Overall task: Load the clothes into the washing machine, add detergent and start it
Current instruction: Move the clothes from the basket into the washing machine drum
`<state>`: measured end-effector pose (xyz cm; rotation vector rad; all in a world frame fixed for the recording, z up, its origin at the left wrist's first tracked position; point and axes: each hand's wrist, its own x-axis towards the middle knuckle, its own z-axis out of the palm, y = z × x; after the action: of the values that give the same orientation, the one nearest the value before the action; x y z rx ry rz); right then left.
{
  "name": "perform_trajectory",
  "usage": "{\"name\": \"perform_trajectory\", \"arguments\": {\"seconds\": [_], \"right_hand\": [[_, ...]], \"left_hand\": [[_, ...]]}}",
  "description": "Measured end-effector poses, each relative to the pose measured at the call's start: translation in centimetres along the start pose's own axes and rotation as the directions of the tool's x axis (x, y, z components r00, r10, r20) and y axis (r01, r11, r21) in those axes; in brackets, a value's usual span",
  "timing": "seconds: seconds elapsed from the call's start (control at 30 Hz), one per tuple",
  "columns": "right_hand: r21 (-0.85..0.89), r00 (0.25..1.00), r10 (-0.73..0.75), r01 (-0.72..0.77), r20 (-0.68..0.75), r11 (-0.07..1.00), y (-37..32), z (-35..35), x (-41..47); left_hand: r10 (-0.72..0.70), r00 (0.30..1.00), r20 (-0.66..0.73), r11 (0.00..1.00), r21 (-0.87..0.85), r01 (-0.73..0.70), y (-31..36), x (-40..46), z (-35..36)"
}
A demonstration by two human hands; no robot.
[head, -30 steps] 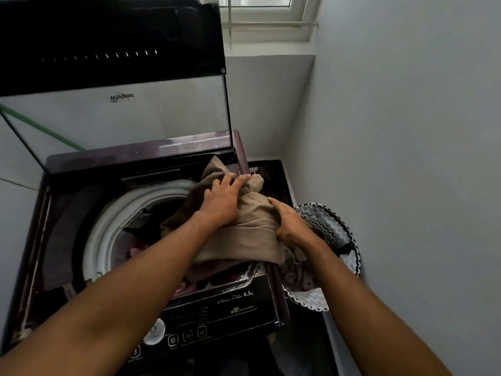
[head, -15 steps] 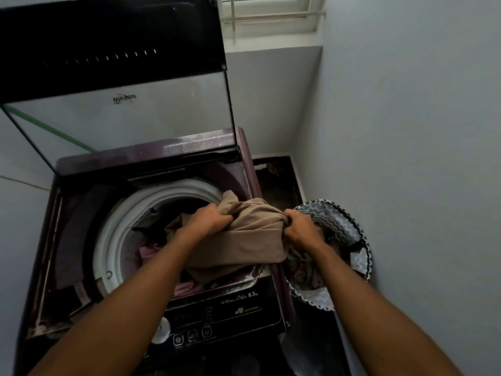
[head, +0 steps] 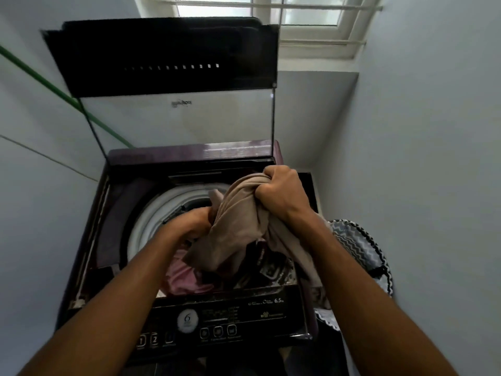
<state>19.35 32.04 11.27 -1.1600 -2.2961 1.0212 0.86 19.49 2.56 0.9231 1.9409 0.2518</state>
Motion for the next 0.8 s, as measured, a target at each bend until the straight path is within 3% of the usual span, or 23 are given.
{"name": "perform_trajectory", "arguments": {"seconds": [0.13, 0.2, 0.33, 0.4, 0.47, 0.57, 0.7, 0.8], "right_hand": [[0.066, 0.994, -0.083, 0.078, 0.073, 0.995, -5.4, 3.4, 0.9], [0.061, 0.99, -0.115, 0.11, 0.082, 0.992, -7.6, 5.6, 1.3], [-0.032, 0.976, -0.124, 0.132, 0.181, 0.991, -9.2, 10.6, 1.8], [-0.141, 0.947, -0.075, 0.124, 0.313, 0.982, -8.7, 13.1, 1.6], [-0.261, 0.893, -0.011, 0.143, 0.45, 0.955, -7.3, 15.4, 1.0], [-0.371, 0.853, 0.037, 0.187, 0.521, 0.909, -4.9, 17.5, -0.1], [-0.352, 0.837, 0.061, 0.162, 0.544, 0.922, -3.4, 17.4, -0.2], [-0.373, 0.843, 0.077, 0.152, 0.532, 0.915, -2.6, 15.9, 0.2]], "left_hand": [[-0.046, 0.999, 0.009, 0.959, -0.281, 0.047, -3.1, -1.1, -2.2], [-0.062, 0.998, -0.016, 0.939, -0.339, 0.053, -4.7, -2.1, -3.2], [-0.037, 0.983, -0.181, 0.993, -0.114, 0.016, -8.1, -4.3, -5.1], [-0.087, 0.966, -0.242, 0.995, -0.067, 0.073, -9.5, -5.2, -5.5], [-0.061, 0.957, -0.283, 0.992, 0.087, 0.089, -10.0, -6.1, -5.4], [-0.105, 0.952, -0.287, 0.989, 0.069, 0.13, -10.2, -6.0, -4.6], [-0.032, 0.963, -0.268, 0.999, -0.034, 0.024, -8.6, -4.8, -3.1], [0.046, 0.962, -0.268, 0.999, 0.031, -0.039, -7.1, -3.8, -1.9]]}}
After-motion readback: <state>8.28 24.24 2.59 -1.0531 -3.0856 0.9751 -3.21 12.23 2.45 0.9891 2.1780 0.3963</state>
